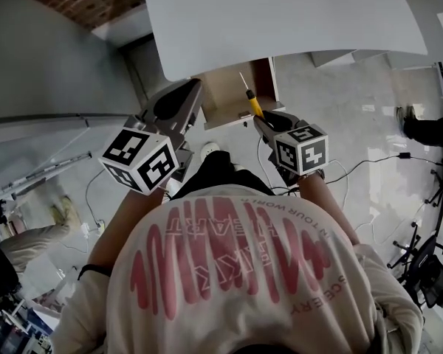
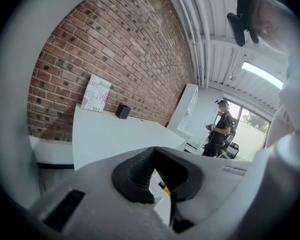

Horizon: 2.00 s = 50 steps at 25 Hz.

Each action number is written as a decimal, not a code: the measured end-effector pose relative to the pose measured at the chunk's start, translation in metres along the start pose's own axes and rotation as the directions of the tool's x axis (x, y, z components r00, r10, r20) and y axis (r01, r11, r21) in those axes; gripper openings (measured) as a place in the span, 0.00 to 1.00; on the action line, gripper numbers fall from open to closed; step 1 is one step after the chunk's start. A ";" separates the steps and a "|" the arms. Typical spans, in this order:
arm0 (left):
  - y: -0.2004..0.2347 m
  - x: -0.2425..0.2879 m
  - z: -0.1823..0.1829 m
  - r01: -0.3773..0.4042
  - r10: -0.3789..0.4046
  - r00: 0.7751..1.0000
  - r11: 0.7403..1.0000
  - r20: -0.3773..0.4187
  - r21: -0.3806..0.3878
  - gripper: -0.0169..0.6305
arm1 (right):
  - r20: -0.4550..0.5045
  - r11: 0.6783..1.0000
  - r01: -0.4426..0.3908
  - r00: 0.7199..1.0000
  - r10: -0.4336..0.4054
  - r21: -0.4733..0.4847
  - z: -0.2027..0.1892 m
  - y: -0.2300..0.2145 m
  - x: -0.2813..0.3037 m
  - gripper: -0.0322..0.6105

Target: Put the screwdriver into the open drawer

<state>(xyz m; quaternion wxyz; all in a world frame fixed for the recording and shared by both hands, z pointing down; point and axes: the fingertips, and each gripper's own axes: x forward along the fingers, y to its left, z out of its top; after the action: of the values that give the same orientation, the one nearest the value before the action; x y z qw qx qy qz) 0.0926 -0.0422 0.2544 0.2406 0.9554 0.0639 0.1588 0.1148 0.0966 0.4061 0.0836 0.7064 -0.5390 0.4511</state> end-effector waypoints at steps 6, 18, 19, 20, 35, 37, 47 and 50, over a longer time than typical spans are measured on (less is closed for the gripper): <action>0.031 -0.007 0.008 -0.012 0.013 1.000 0.999 0.015 -0.041 0.03 | -0.194 0.998 -0.002 0.981 -0.011 -0.066 -0.042 -0.014 0.048 0.20; 0.082 -0.025 -0.015 -0.125 0.128 0.992 0.981 0.015 -0.149 0.03 | -0.510 0.987 -0.023 0.858 -0.063 -0.160 -0.088 -0.045 0.115 0.20; 0.084 -0.026 -0.016 -0.142 0.146 0.989 0.978 0.015 -0.154 0.03 | -0.524 0.980 -0.037 0.848 -0.072 -0.194 -0.086 -0.048 0.117 0.20; 0.085 -0.027 -0.019 -0.162 0.166 0.986 0.974 0.014 -0.159 0.03 | -0.535 0.972 -0.054 0.841 -0.078 -0.228 -0.083 -0.050 0.120 0.20; 0.088 -0.067 -0.029 -0.453 0.514 0.847 0.831 0.135 -0.323 0.03 | -0.633 0.807 -0.277 0.760 -0.148 -0.522 -0.066 -0.094 0.155 0.20; 0.083 -0.075 -0.040 -0.482 0.550 0.825 0.805 0.128 -0.347 0.03 | -0.648 0.787 -0.302 0.745 -0.157 -0.538 -0.070 -0.098 0.158 0.20; 0.070 -0.108 -0.065 -0.571 0.679 0.721 0.696 0.140 -0.436 0.03 | -0.713 0.713 -0.394 0.668 -0.211 -0.580 -0.093 -0.112 0.174 0.20; 0.072 -0.117 -0.072 -0.595 0.707 0.694 0.668 0.134 -0.446 0.03 | -0.724 0.693 -0.416 0.653 -0.222 -0.589 -0.096 -0.117 0.183 0.20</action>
<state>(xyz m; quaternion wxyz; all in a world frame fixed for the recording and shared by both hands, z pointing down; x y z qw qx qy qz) -0.0379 -0.0965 0.3174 0.3480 0.8626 -0.3535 0.0991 0.1618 0.0761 0.6382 0.5380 0.3311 -0.6252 0.4584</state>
